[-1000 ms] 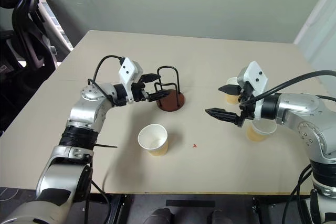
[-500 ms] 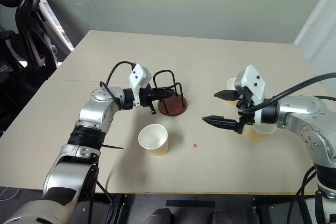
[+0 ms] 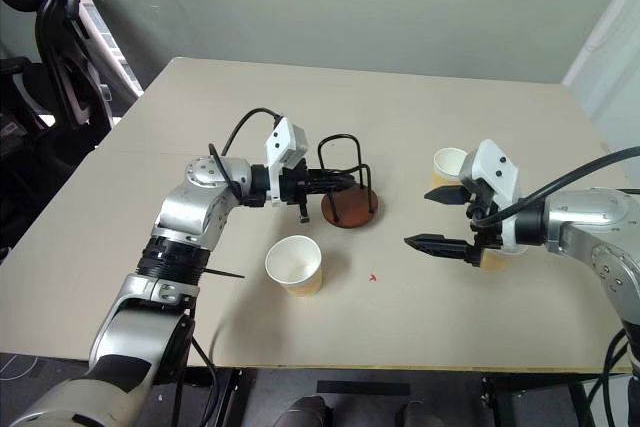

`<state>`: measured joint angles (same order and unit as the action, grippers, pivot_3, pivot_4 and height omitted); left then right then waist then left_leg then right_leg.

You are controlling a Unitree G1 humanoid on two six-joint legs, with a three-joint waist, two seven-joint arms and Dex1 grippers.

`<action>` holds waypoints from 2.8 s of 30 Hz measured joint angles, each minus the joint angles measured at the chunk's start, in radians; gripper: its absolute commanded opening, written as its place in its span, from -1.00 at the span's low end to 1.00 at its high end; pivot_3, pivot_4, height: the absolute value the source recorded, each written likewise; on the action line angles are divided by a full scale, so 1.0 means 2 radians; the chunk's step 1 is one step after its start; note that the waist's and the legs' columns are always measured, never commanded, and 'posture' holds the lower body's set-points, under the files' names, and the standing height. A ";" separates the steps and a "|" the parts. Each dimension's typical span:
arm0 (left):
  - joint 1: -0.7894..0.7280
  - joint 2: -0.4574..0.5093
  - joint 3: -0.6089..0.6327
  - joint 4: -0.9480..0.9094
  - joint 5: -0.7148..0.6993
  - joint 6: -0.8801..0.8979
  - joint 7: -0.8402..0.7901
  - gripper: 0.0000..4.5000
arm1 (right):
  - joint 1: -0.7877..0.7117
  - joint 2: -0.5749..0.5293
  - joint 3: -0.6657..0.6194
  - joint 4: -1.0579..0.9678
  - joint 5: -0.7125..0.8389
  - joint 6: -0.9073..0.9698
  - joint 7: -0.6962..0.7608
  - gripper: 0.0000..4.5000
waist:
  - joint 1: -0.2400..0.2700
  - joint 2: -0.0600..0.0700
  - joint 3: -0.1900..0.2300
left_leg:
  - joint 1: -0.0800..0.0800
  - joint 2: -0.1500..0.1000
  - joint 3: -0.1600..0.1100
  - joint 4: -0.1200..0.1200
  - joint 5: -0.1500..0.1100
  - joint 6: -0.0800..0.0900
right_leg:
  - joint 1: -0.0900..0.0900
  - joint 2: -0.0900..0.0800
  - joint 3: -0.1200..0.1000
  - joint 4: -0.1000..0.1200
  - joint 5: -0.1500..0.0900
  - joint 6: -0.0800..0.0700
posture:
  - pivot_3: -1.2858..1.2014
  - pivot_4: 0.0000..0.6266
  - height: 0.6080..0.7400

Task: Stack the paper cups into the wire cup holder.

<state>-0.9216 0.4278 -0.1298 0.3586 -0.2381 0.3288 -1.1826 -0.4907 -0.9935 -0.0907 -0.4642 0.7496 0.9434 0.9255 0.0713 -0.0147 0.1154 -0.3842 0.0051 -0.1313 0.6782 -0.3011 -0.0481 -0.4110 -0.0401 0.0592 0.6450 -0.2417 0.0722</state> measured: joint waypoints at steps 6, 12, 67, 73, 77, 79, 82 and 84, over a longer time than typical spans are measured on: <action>-0.019 -0.015 -0.017 -0.022 -0.009 -0.004 -0.040 -0.98 | 0.015 -0.022 -0.031 0.005 0.004 0.001 0.009 1.00 | 0.001 0.000 0.000 | 0.000 0.000 0.001 0.000 0.000 0.000 | 0.000 0.000 0.000 0.000 0.000 0.000 | 0.03 -0.52 1.00; -0.037 -0.026 -0.048 -0.023 -0.008 -0.012 -0.084 -0.98 | 0.032 -0.043 -0.059 0.004 0.010 0.006 0.009 1.00 | 0.002 0.000 0.000 | 0.000 0.000 0.001 0.001 -0.001 0.001 | 0.001 0.000 0.000 0.000 0.000 0.001 | 0.03 -0.52 1.00; -0.003 -0.037 -0.077 -0.040 -0.009 -0.022 -0.085 0.98 | 0.070 -0.071 -0.132 -0.029 0.062 0.031 -0.004 1.00 | 0.003 0.000 0.000 | 0.001 -0.001 0.001 0.003 -0.001 0.003 | 0.002 0.000 0.001 0.000 0.000 0.003 | 0.03 -0.52 1.00; -0.007 -0.034 -0.058 -0.044 -0.022 -0.009 -0.078 0.98 | 0.049 -0.063 -0.115 -0.022 0.061 0.026 -0.006 1.00 | 0.003 0.000 0.000 | 0.001 -0.001 0.001 0.003 -0.001 0.003 | 0.002 0.000 0.001 0.000 0.000 0.003 | 0.03 -0.52 1.00; -0.014 -0.026 -0.030 -0.047 -0.037 0.003 -0.057 0.98 | 0.033 -0.055 -0.095 -0.005 0.039 0.007 -0.017 1.00 | 0.002 0.000 0.000 | 0.001 -0.001 0.000 0.003 -0.001 0.003 | 0.002 0.000 0.001 0.000 0.000 0.003 | 0.03 -0.52 1.00; -0.016 -0.007 -0.016 -0.053 -0.042 0.009 -0.050 0.98 | 0.024 -0.049 -0.082 0.007 0.026 -0.003 -0.022 1.00 | 0.002 0.000 0.000 | 0.001 0.000 0.000 0.003 -0.001 0.003 | 0.002 0.000 0.001 0.000 0.000 0.003 | 0.03 -0.52 1.00; -0.015 0.029 -0.001 -0.061 -0.044 0.015 -0.051 0.98 | 0.012 -0.046 -0.068 0.025 0.010 -0.013 -0.023 1.00 | 0.002 0.000 0.000 | 0.001 0.000 0.000 0.002 -0.001 0.003 | 0.002 0.000 0.001 0.000 0.000 0.003 | 0.03 -0.52 1.00; -0.012 0.050 0.008 -0.066 -0.046 0.021 -0.052 0.98 | 0.000 -0.043 -0.055 0.038 -0.003 -0.021 -0.023 1.00 | 0.001 0.000 0.000 | 0.001 -0.001 0.000 0.002 -0.001 0.003 | 0.002 0.000 0.001 0.000 0.000 0.003 | 0.03 -0.52 1.00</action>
<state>-0.9449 0.5283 -0.1144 0.2267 -0.3300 0.3704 -1.2861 -0.4905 -1.0801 -0.2008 -0.3892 0.7431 0.9012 0.8789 0.0729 -0.0146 0.1154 -0.3822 0.0040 -0.1314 0.6830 -0.3038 -0.0422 -0.4075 -0.0410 0.0612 0.6446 -0.2422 0.0782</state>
